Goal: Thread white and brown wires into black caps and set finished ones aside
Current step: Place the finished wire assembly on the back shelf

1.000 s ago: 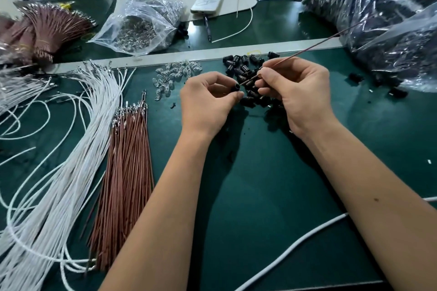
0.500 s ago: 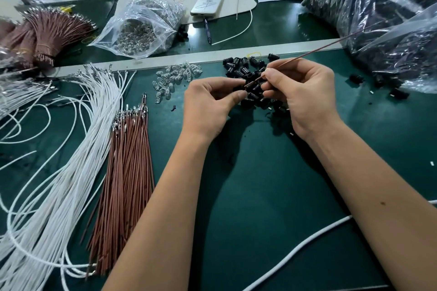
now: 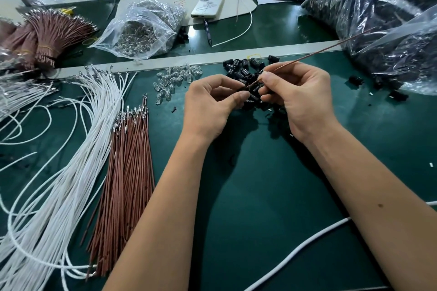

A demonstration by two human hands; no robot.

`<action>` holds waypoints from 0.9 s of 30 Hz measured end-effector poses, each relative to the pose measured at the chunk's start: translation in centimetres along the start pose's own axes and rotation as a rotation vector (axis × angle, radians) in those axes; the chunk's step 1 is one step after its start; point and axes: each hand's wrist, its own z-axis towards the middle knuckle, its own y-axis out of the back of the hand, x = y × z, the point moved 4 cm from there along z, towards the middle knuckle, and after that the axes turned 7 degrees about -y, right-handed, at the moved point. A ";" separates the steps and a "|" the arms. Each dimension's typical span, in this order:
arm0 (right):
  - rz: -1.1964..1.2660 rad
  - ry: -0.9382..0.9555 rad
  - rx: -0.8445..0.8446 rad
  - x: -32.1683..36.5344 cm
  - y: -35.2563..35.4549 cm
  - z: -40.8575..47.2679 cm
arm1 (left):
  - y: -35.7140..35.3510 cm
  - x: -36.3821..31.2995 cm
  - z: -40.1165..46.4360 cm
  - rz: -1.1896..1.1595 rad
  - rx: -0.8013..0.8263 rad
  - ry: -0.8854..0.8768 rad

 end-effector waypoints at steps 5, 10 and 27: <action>-0.011 -0.011 0.017 -0.2 -0.1 -0.1 | -0.4 -0.2 0.0 -0.089 0.014 0.001; -0.115 0.018 0.023 -0.2 -0.6 -0.4 | -0.9 -0.6 -0.2 -0.115 0.021 -0.015; -0.247 0.029 0.165 0.5 -1.1 -0.8 | -1.5 -1.5 -0.5 -0.354 -0.047 0.065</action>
